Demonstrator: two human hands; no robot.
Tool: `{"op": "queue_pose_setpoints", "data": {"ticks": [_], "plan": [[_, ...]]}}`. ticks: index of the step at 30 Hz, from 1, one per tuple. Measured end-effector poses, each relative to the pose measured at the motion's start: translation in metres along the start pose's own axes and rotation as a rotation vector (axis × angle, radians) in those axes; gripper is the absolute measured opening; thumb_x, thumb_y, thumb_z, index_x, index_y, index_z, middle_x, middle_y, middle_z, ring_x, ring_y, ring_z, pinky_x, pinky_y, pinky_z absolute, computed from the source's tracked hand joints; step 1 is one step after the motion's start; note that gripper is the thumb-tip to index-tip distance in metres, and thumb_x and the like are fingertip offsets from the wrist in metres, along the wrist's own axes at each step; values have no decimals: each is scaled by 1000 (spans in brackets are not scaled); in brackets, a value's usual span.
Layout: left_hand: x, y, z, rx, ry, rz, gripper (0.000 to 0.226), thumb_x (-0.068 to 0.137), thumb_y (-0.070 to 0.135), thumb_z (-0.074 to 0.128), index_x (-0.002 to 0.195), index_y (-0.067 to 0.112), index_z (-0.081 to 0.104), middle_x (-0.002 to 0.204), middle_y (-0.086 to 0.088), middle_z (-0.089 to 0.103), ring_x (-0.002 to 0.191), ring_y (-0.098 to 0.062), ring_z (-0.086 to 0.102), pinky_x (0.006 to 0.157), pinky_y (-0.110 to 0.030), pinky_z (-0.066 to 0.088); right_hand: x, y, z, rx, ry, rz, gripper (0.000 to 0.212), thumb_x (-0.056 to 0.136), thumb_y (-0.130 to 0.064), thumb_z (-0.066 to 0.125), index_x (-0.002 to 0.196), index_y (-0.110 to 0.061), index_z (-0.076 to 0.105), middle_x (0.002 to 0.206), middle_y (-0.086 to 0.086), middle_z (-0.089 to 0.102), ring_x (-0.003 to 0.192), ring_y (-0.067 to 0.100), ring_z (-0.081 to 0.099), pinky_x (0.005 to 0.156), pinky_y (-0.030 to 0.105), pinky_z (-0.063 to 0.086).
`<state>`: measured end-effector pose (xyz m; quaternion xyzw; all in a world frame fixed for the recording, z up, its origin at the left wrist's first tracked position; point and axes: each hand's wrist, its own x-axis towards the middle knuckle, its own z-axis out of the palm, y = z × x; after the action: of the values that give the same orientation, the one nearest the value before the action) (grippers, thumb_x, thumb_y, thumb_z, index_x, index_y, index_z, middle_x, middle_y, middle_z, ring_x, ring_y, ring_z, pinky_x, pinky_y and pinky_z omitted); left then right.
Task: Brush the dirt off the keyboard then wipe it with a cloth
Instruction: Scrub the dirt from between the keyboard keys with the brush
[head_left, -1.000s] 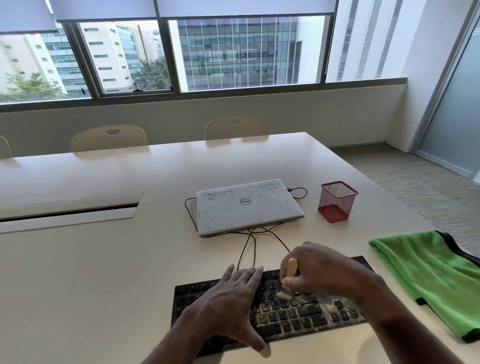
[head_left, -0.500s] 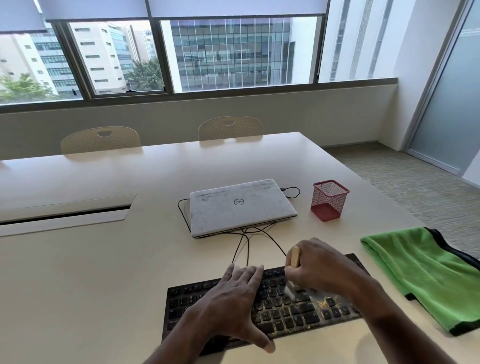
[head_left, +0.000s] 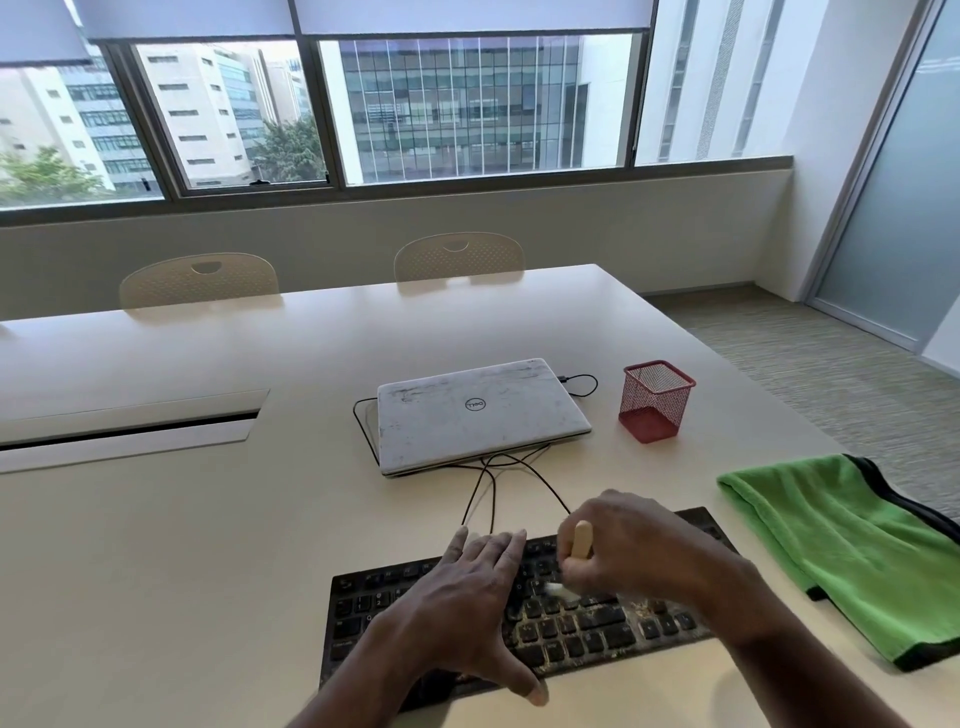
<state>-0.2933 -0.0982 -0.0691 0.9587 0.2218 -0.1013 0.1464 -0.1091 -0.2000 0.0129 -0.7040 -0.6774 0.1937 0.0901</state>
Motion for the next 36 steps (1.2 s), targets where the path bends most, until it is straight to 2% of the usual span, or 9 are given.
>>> {"op": "queue_pose_setpoints", "data": {"ticks": [4, 7, 12, 16, 21, 24, 29, 33, 36], "plan": [[0, 0, -1, -14, 4, 2, 145, 70, 80, 72, 157, 11, -21, 170, -6, -11, 155, -19, -12, 119, -32, -22, -2, 10, -6, -107, 152, 98, 18, 89, -31, 66, 71, -33, 62, 62, -16, 61, 54, -1, 57, 51, 8, 35], [0, 2, -2, -14, 3, 4, 144, 71, 79, 72, 157, 11, -22, 170, -6, -12, 155, -20, -13, 117, -31, -23, 0, 9, -3, -90, 251, 108, 14, 91, -33, 66, 78, -30, 70, 65, -17, 63, 56, -2, 57, 51, 8, 31], [3, 3, -2, -22, -3, 15, 143, 72, 78, 72, 157, 13, -22, 170, -6, -14, 154, -20, -14, 113, -28, -25, 3, 11, 6, 16, 134, 136, 20, 90, -31, 65, 76, -18, 73, 67, -3, 70, 50, 5, 52, 50, 13, 44], [4, 1, -1, -20, -5, 18, 144, 71, 79, 72, 157, 13, -22, 170, -7, -13, 155, -20, -13, 114, -28, -25, 4, 12, 1, 20, 244, 140, 19, 92, -29, 64, 76, -23, 73, 67, -7, 69, 54, 4, 57, 52, 7, 41], [4, 1, -1, -13, 8, 27, 144, 71, 79, 72, 157, 11, -21, 170, -8, -11, 155, -22, -12, 116, -31, -23, 3, 12, 2, -7, 114, 141, 24, 89, -28, 65, 66, -26, 61, 61, -10, 58, 50, 5, 46, 47, 10, 38], [4, 0, -1, -17, 7, 35, 144, 71, 80, 72, 158, 11, -21, 170, -9, -12, 155, -21, -12, 118, -31, -21, 2, 10, -4, 22, 169, 84, 20, 91, -31, 65, 71, -31, 64, 62, -12, 62, 50, 2, 54, 52, 9, 41], [7, 2, -1, -13, 16, 56, 144, 71, 80, 72, 158, 10, -20, 170, -8, -12, 155, -19, -11, 118, -28, -19, 0, 6, 0, 55, 21, -35, 13, 90, -33, 68, 83, -24, 75, 73, -8, 72, 63, 9, 66, 57, 20, 52], [8, 4, -1, -15, 19, 63, 143, 72, 80, 71, 158, 10, -19, 170, -8, -12, 156, -19, -10, 118, -28, -18, -6, 15, -6, -64, 107, 80, 21, 85, -28, 65, 64, -30, 63, 57, -13, 62, 50, 4, 56, 48, 13, 41], [9, 5, -1, -10, 26, 67, 143, 71, 80, 71, 159, 10, -18, 170, -8, -10, 156, -19, -8, 119, -28, -16, -10, 14, -7, 39, 152, 69, 21, 87, -30, 68, 67, -34, 65, 56, -21, 62, 50, -1, 56, 51, 12, 42]]}}
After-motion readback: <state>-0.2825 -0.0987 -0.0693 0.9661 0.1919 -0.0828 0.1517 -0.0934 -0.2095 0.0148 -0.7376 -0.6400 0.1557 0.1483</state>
